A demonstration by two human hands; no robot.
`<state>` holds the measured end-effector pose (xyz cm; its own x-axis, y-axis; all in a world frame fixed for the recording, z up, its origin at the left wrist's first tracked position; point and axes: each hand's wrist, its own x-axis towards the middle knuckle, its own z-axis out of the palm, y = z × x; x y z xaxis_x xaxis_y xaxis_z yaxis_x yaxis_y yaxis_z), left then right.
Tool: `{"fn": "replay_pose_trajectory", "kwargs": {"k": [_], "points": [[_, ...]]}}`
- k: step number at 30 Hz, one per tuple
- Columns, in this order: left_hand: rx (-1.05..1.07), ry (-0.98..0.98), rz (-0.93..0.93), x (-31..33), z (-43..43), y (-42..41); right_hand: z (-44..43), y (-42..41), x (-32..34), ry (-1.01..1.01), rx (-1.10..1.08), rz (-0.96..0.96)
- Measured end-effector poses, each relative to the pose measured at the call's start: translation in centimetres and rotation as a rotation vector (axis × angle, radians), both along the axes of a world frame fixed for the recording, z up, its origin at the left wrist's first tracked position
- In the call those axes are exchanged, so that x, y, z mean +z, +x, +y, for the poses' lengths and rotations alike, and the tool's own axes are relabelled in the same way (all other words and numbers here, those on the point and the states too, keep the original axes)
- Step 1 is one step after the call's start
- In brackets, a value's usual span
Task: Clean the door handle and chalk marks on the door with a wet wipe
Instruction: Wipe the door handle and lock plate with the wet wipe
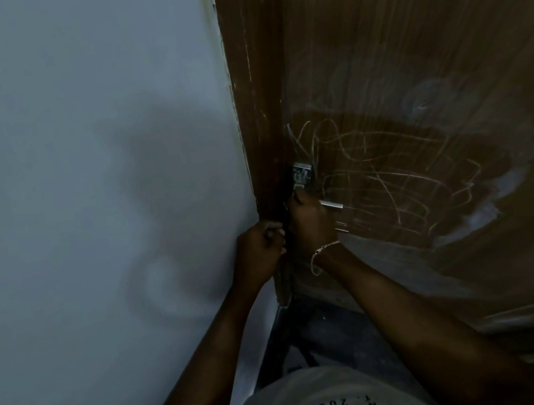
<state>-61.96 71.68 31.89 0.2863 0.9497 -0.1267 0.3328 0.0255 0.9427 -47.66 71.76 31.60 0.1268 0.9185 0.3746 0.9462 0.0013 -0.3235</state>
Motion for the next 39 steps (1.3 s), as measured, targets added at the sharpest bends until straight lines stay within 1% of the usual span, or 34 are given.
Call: {"fn": "replay_pose_trajectory", "kwargs": {"k": [6, 12, 14, 16, 20, 23, 30, 35, 39], "points": [[0.02, -0.001, 0.016, -0.5, 0.3, -0.3, -0.3, 0.9, -0.1, 0.035, -0.017, 0.007], [-0.001, 0.018, 0.055, -0.4, 0.6, 0.4, -0.1, 0.3, -0.4, -0.022, -0.011, -0.032], [0.002, 0.024, 0.048, -0.3, 0.7, 0.4, -0.5, 1.0, -0.3, -0.003, -0.019, -0.003], [-0.003, 0.026, 0.056, -0.2, 0.8, 0.5, 0.0, 0.9, 0.2, 0.006, -0.018, -0.014], [-0.007, 0.021, 0.072, -0.1, 1.1, 0.9, 0.6, 0.1, -0.1, -0.054, 0.019, -0.05], [0.007, 0.002, 0.07, 0.0, 1.3, 1.0, 0.1, 0.8, -0.3, -0.073, -0.002, -0.036], [-0.019, 0.015, 0.089, 0.0, 1.5, 1.7, 0.1, 0.3, 0.0, -0.12, -0.013, -0.113], [-0.058, -0.048, 0.072, 0.4, 1.6, 2.5, -2.2, 2.3, -0.4, -0.028, -0.034, -0.053], [-0.108, -0.019, 0.089, 0.5, 1.7, 3.2, -1.7, 1.5, -0.2, -0.071, -0.037, -0.023]]}}
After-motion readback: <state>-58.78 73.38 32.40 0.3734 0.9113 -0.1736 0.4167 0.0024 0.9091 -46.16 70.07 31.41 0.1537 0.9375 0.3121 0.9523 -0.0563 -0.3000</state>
